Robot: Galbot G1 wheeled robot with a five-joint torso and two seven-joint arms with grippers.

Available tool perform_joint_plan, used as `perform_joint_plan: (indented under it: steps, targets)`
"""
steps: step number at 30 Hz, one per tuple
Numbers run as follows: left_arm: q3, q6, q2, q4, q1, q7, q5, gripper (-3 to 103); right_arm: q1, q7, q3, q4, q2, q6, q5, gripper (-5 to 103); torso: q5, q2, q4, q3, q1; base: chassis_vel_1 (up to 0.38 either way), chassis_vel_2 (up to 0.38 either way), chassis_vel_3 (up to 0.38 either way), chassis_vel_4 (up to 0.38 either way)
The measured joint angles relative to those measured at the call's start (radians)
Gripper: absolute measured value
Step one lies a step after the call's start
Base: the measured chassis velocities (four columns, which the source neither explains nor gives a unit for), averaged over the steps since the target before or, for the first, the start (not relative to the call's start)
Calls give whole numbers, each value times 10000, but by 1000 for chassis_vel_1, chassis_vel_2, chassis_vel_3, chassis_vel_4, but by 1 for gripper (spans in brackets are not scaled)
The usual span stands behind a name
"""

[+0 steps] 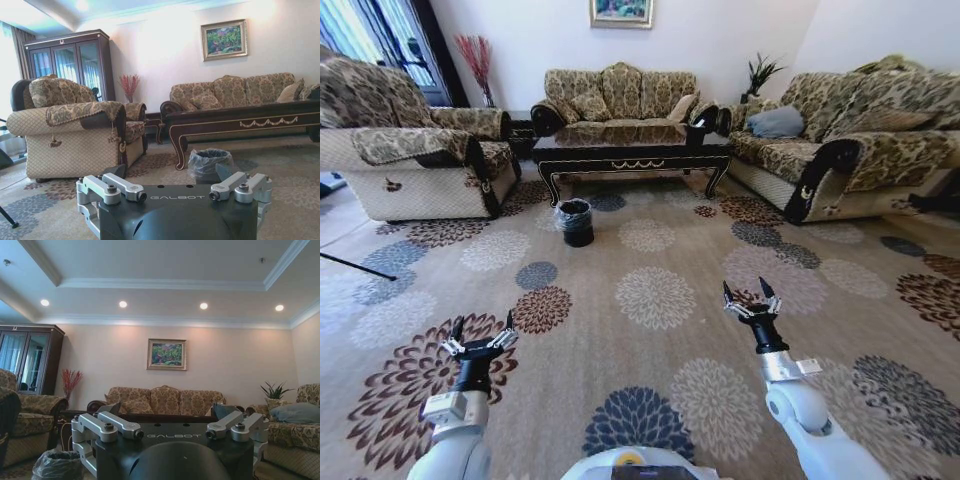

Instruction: Move to the front of the table and pick up the trash from the floor, then place it into the trash bin.

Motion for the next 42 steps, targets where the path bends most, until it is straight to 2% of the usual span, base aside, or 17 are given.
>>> perform_joint_plan:
  steps: [20, 24, 30, 34, 37, 41, 42]
  targets:
    - [40, -3, -53, 101, -117, -12, 105, 100, 59, -125, -74, -163, 160, 97, -125, 100, 0, 0, 1, -2, 1, -6, 6, 11, -3]
    - [-12, 152, 56, 101, -212, -88, -137, 100, 70, -89, -82, -163, 142, 95, -117, 100, -1, 0, -1, -2, 1, 0, 0, 0, 0]
    - [-155, -411, 252, 401, -411, -431, -20, 100, 46, 215, -50, -31, 36, -120, -125, 100, 0, 0, 0, -2, 0, 0, 0, 0, 0]
    - [-252, -353, 347, 538, -654, -544, -324, 100, -66, 421, 73, 217, -140, -351, -143, 100, 0, 0, -1, -2, 1, 0, 0, 0, 0]
    - [-306, -369, 402, 631, -732, -449, -409, 100, -141, 426, 224, 374, -238, -600, -208, 100, -1, 0, -1, -2, 1, 0, 0, 0, 0]
    - [-430, -875, 421, 574, -849, 359, -909, 100, -312, 526, 409, 918, -292, -1238, -265, 100, -2, 23, -2, 9, 11, 0, 0, 0, 0]
    - [-430, -875, 421, 574, -849, 359, -909, 100, -312, 526, 409, 918, -292, -1238, -265, 100, -2, 23, -2, 9, 11, 0, 0, 0, 0]
